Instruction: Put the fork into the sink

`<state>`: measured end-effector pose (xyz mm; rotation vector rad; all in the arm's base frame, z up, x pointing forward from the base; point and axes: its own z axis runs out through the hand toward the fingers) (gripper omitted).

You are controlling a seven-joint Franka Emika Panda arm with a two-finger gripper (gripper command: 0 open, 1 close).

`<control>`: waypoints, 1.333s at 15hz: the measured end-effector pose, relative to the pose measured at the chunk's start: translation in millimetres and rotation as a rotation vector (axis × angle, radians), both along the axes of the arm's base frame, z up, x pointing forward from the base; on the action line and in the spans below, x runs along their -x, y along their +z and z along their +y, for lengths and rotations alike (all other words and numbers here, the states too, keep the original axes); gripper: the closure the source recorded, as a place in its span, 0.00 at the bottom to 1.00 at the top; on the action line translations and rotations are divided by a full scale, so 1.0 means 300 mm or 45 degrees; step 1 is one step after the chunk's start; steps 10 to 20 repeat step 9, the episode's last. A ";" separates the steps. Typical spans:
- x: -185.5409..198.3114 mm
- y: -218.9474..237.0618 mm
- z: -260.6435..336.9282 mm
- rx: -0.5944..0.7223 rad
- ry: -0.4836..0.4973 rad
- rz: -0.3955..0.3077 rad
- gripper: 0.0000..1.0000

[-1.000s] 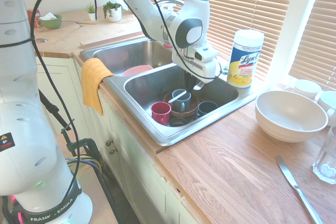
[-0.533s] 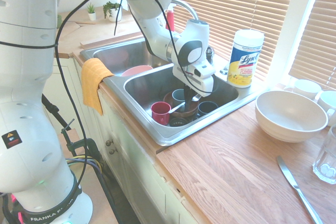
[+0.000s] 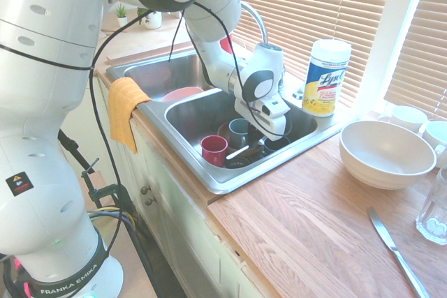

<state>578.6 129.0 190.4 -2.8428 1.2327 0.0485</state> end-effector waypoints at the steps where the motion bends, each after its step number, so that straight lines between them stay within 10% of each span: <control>1: -0.004 -0.005 0.000 -0.001 -0.001 0.003 0.00; 20: -0.018 0.139 0.026 -0.012 0.012 -0.056 0.00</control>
